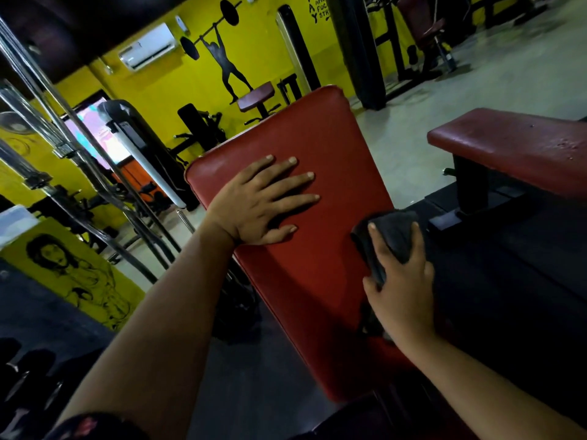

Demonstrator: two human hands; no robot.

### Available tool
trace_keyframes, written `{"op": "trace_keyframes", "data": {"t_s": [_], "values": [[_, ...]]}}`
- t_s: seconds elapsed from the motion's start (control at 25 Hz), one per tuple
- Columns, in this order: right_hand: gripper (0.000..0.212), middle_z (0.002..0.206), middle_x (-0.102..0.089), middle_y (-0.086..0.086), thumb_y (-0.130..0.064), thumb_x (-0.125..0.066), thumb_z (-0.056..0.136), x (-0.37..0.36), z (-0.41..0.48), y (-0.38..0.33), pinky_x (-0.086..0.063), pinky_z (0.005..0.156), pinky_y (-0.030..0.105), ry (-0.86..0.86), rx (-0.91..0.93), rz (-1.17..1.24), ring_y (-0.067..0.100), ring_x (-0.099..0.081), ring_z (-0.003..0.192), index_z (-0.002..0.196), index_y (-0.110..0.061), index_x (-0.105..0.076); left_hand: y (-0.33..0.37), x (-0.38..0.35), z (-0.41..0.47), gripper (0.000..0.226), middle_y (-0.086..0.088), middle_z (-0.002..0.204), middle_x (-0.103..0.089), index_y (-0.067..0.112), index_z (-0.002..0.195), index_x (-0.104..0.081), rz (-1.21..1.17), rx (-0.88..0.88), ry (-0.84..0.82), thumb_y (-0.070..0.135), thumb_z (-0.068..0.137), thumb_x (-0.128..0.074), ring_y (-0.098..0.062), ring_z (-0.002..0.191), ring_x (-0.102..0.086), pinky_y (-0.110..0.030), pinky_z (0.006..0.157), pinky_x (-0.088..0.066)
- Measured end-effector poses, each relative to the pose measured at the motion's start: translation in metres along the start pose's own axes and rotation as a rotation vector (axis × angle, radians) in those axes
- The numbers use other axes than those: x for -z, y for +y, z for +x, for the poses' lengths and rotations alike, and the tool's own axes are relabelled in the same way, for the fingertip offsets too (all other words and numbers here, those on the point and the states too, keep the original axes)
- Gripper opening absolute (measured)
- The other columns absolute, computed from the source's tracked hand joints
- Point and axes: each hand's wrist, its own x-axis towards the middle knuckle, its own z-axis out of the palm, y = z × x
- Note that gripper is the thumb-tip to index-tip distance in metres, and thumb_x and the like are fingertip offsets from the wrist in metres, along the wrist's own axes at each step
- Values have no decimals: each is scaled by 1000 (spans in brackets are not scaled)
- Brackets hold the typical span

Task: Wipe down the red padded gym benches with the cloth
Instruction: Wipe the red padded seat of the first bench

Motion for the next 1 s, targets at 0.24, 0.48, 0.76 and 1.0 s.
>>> {"op": "trace_keyframes", "data": {"t_s": [0.24,0.48,0.76,1.0], "values": [[91,160,10,11,-28,-65,88,-21,-34,-50,-44,97,42,-76,-171,164,40,-30,129,145,-55,-1,1,-1,0,57,-3,149,-48,30,144,-50,9,19,15,55,93,-46,-31,140,-40,-48,114,-31],[106,157,-14,20,-36,-85,67,-47,-60,-85,-54,73,46,-112,16,32,41,-49,109,149,-50,-20,1,-1,0,57,-4,149,-48,29,144,-50,-1,15,17,56,93,-43,-32,139,-41,-49,113,-31],[72,149,-38,9,-21,-62,75,-79,-81,-72,-49,60,45,-40,634,-362,40,-55,93,143,-40,-45,3,-1,1,57,-3,150,-47,30,144,-49,6,29,10,55,94,-43,-32,140,-41,-49,113,-33],[51,157,-25,0,-25,-53,89,-78,-71,-35,-48,64,46,-17,1014,-554,39,-51,99,139,-34,-51,4,-1,-1,58,-3,150,-46,29,146,-47,25,32,7,55,94,-43,-32,140,-40,-49,113,-32]]}}
